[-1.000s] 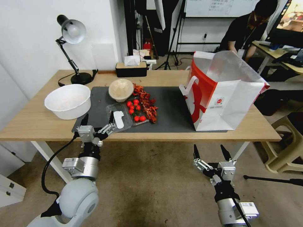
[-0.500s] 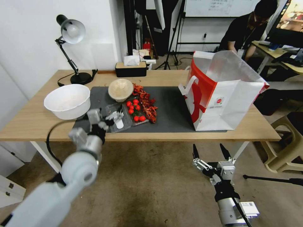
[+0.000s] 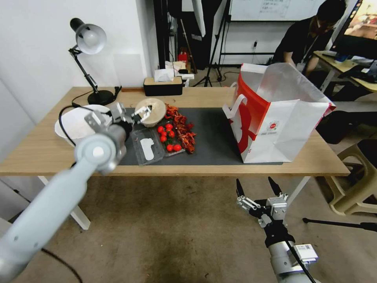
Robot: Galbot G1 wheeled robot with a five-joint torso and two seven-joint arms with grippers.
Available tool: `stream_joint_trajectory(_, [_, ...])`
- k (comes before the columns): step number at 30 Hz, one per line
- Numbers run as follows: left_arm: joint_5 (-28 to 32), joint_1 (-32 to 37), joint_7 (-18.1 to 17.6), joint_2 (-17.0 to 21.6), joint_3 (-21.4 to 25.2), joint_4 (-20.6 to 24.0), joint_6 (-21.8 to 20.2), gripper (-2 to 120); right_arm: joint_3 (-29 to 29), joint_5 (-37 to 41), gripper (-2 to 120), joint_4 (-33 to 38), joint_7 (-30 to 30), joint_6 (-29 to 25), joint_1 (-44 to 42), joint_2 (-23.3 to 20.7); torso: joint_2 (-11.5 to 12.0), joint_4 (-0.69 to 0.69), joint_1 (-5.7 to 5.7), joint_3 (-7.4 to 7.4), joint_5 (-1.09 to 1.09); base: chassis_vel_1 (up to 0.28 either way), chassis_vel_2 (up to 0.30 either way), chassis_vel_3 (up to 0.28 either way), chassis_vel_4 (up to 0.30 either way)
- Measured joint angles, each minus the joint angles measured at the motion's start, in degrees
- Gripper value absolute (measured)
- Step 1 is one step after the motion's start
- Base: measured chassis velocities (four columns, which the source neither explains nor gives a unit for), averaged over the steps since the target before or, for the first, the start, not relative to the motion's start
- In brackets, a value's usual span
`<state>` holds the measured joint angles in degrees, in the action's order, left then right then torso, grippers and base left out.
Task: Pick up the trash from the table and place it into the takeout bag.
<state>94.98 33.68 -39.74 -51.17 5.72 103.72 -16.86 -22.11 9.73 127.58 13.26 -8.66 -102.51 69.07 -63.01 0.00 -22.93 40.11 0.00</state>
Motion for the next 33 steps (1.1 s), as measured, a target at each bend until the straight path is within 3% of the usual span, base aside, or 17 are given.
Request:
stream_joint_trajectory(3, [4.01,-3.56,-3.36,-1.38,-1.08,-4.86,-1.32,100,-0.03,0.03,100,-0.24,0.05,0.00,0.17,0.04,0.00,-0.01,0.00,0.00,0.00,0.000,0.000,0.000,0.000])
stream_joint_trajectory(10, [4.93,-6.58,-5.77,-2.32,-2.76,-11.02,-3.31,100,0.03,0.03,100,-0.62,0.06,0.05,0.39,0.32,-0.01,0.00,0.00,0.00,0.00,0.000,0.000,0.000,0.000])
stream_joint_trajectory(25, [4.59,-8.76,-2.71,-4.78,-4.01,-16.80,-5.86,100,-0.18,-0.33,100,-0.42,0.05,0.20,-0.09,0.33,-0.01,-0.01,0.00,0.00,0.00,0.000,0.000,0.000,0.000])
stream_joint_trajectory(27, [4.63,-8.99,-2.51,-5.06,-4.05,-17.25,-5.83,98,-0.24,-0.33,100,-0.33,0.06,0.20,-0.16,0.28,-0.01,0.00,0.01,0.00,0.00,0.000,0.000,0.000,0.000])
stream_joint_trajectory(33, [4.71,-9.93,-2.46,-6.02,-4.72,-19.22,-5.34,75,-0.48,-0.34,100,0.04,0.17,0.21,-0.40,0.15,-0.01,-0.01,0.01,-0.01,0.00,0.000,0.000,0.000,0.000])
